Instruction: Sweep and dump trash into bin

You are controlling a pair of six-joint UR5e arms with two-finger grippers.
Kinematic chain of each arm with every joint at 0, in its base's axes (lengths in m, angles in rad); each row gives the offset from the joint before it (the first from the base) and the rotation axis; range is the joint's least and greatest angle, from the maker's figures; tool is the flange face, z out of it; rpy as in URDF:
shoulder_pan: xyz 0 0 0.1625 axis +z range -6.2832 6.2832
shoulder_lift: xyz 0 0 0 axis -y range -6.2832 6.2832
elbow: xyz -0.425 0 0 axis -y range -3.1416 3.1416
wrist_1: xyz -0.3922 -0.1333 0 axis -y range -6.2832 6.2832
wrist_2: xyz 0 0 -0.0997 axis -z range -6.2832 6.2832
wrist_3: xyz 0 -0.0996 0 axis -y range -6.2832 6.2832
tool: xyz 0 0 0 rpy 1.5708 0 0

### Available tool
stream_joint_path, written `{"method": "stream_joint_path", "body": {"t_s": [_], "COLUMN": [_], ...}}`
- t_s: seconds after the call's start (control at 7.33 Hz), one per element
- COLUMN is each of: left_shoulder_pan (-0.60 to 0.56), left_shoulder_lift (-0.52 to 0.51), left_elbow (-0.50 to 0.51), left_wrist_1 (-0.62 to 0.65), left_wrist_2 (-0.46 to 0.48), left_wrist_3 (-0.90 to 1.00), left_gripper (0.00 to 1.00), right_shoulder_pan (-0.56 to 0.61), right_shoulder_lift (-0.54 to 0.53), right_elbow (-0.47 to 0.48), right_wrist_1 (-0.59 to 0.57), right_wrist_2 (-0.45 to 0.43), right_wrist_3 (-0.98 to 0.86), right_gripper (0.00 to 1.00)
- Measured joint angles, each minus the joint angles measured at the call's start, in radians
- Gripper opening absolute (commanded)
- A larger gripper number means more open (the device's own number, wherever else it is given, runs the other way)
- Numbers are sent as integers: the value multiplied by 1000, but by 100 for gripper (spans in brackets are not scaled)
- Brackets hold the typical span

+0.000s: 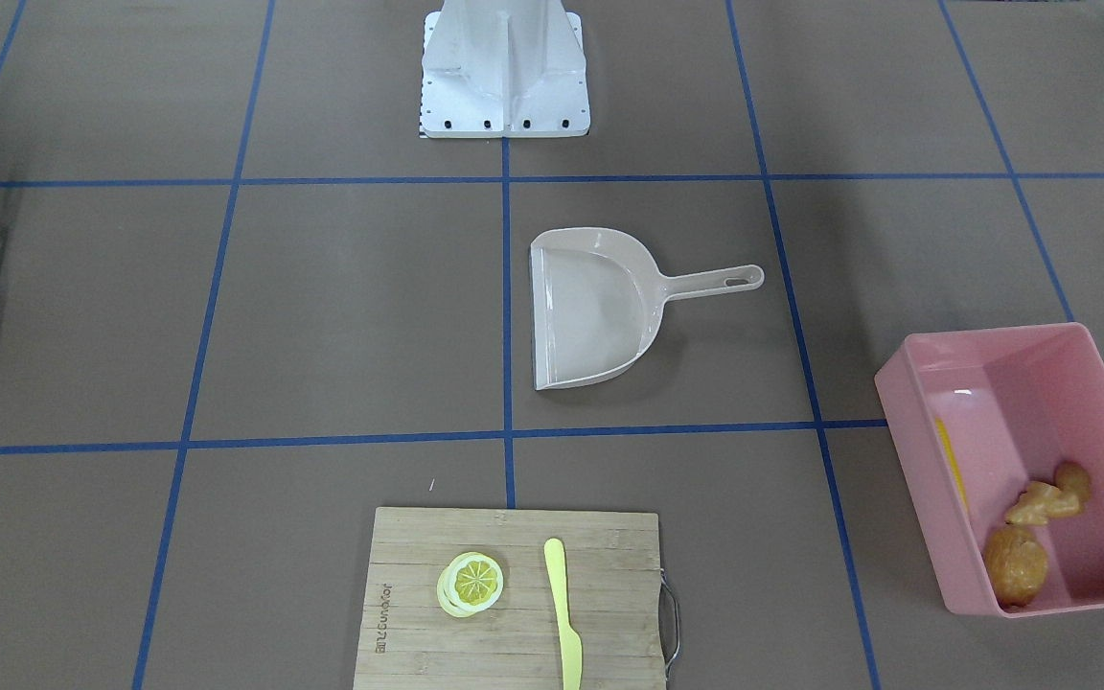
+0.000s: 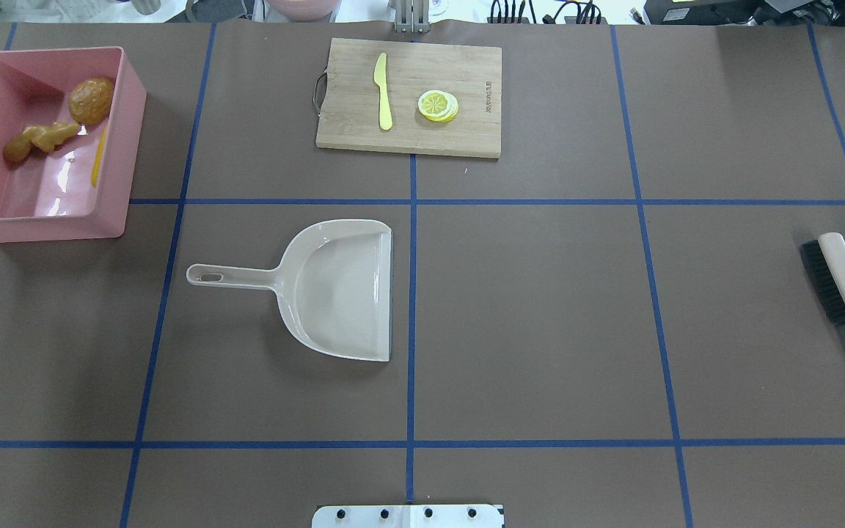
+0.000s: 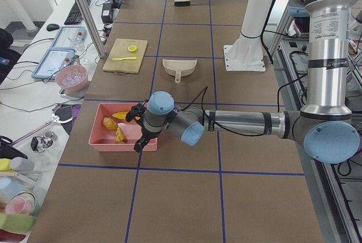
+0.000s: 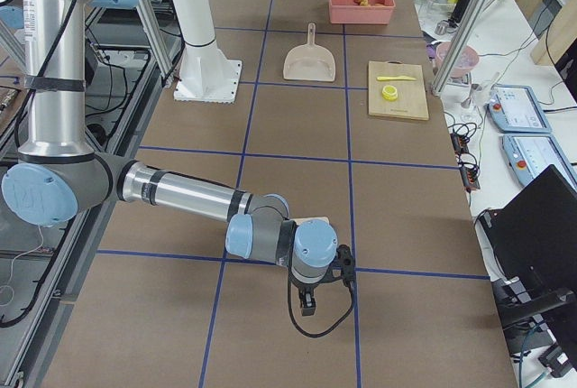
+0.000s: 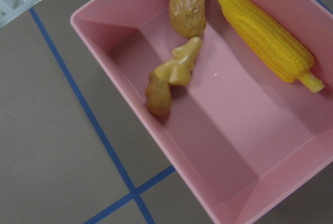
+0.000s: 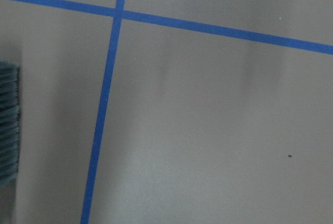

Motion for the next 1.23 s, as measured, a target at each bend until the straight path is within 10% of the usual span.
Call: {"method": "stream_joint_path", "body": {"t_s": [1.23], "left_shoulder_pan": [-89], "left_shoulder_lift": [29], "left_elbow": [-1], "left_wrist_1": [427], "left_wrist_2": [-96], "left_wrist_3": [69], "left_gripper": [98], "right_shoulder_pan": [0], "right_shoulder_lift": [7], "right_elbow": [3], "right_wrist_1": [2], "right_wrist_2": [37], "right_wrist_3": [-4], "right_gripper": [100]}}
